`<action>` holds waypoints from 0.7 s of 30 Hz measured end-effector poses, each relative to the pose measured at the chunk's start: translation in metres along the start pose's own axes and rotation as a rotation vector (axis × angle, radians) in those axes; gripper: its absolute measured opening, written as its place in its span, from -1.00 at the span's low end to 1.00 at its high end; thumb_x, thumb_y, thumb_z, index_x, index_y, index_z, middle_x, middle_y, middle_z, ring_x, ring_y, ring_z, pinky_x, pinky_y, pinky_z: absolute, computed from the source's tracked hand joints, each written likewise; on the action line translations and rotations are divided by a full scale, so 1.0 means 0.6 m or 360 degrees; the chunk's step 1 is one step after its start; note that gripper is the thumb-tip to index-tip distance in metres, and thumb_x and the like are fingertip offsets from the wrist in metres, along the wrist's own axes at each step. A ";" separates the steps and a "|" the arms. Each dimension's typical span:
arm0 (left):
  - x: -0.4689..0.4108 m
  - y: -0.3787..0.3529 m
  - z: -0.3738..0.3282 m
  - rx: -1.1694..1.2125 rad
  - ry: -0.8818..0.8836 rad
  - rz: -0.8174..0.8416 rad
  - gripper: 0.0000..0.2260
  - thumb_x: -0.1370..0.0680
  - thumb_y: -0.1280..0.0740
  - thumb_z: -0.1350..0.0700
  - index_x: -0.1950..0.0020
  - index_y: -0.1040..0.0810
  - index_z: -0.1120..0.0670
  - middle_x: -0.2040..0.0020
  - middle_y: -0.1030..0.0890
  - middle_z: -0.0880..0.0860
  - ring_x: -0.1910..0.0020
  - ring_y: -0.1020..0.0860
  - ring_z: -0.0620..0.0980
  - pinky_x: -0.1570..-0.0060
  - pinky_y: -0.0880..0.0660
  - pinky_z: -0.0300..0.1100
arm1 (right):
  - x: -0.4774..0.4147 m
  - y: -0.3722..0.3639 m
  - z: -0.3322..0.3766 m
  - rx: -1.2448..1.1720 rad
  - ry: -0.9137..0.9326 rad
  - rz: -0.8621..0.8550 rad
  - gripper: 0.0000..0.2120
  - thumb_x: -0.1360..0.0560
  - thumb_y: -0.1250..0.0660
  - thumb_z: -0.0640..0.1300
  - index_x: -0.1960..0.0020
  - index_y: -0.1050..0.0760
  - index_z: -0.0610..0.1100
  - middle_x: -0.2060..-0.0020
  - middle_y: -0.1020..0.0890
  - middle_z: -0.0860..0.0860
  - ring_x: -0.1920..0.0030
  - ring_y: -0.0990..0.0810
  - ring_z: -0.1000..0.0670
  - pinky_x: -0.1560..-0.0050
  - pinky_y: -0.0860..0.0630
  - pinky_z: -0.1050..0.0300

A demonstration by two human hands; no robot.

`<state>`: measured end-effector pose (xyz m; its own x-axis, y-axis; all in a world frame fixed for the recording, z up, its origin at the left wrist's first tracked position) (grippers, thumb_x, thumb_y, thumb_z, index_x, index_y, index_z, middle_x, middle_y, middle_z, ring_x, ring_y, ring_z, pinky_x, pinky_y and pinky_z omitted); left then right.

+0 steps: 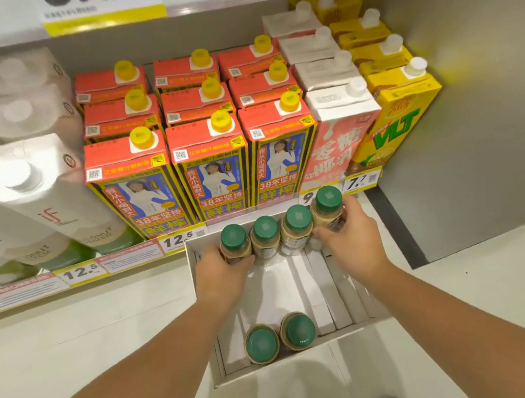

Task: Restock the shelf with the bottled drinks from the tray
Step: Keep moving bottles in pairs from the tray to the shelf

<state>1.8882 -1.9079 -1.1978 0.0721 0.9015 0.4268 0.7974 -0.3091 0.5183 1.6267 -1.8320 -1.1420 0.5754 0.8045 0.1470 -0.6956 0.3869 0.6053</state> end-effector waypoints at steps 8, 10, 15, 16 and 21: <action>0.085 0.097 -0.119 -0.0022 -0.0547 -0.0051 -0.84 -0.37 -0.51 -0.13 0.10 -0.63 -0.20 0.20 -0.66 -0.31 0.13 -0.57 -0.40 0.24 -0.40 -0.49 | 0.045 0.102 0.089 -0.0068 0.0155 -0.0179 -0.62 -0.32 -0.53 0.04 -0.04 -0.43 0.23 0.13 -0.64 0.25 0.06 -0.57 0.31 0.15 -0.42 0.40; 0.115 0.135 -0.168 0.0013 -0.0711 -0.0067 -0.77 -0.34 -0.51 -0.15 0.02 -0.63 -0.25 0.13 -0.66 -0.37 0.09 -0.59 -0.38 0.16 -0.44 -0.51 | 0.048 0.141 0.138 -0.0035 0.0248 -0.0234 -0.61 -0.32 -0.52 0.07 -0.05 -0.44 0.21 0.18 -0.64 0.22 0.11 -0.58 0.25 0.20 -0.44 0.38; 0.185 0.235 -0.308 0.0132 -0.0997 -0.0227 -0.68 -0.30 -0.50 -0.20 -0.01 -0.59 -0.25 0.10 -0.67 -0.32 0.09 -0.63 -0.31 0.09 -0.52 -0.34 | 0.056 0.252 0.291 -0.0076 0.0485 -0.0424 -0.66 -0.30 -0.53 0.04 0.00 -0.48 0.18 0.29 -0.63 0.17 0.21 -0.58 0.24 0.29 -0.42 0.47; 0.202 0.254 -0.343 0.0160 -0.1057 -0.0260 -0.68 -0.30 -0.51 -0.19 -0.02 -0.58 -0.24 0.09 -0.67 -0.31 0.10 -0.63 -0.30 0.11 -0.52 -0.36 | 0.060 0.276 0.322 -0.0092 0.0523 -0.0460 -0.67 -0.30 -0.53 0.03 0.01 -0.49 0.18 0.31 -0.63 0.18 0.22 -0.57 0.25 0.30 -0.41 0.48; 0.307 0.345 -0.516 0.0267 -0.1360 -0.0422 -0.77 -0.32 -0.51 -0.18 0.11 -0.57 -0.18 0.20 -0.64 -0.32 0.26 -0.58 -0.34 0.28 -0.38 -0.56 | 0.083 0.394 0.473 -0.0191 0.0690 -0.0592 -0.66 -0.31 -0.54 -0.01 -0.03 -0.52 0.10 0.24 -0.65 0.19 0.18 -0.59 0.26 0.26 -0.44 0.42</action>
<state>1.8810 -1.8994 -0.7827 0.2400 0.8749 -0.4206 0.9231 -0.0715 0.3779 1.6131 -1.8285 -0.7699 0.5793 0.7062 -0.4071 -0.5390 0.7065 0.4586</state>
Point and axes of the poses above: each hand's wrist, its own x-axis away from the middle knuckle, its own y-axis out of the back of the hand, z = x × y, the point moved 9 cm from there along -x, towards the middle knuckle
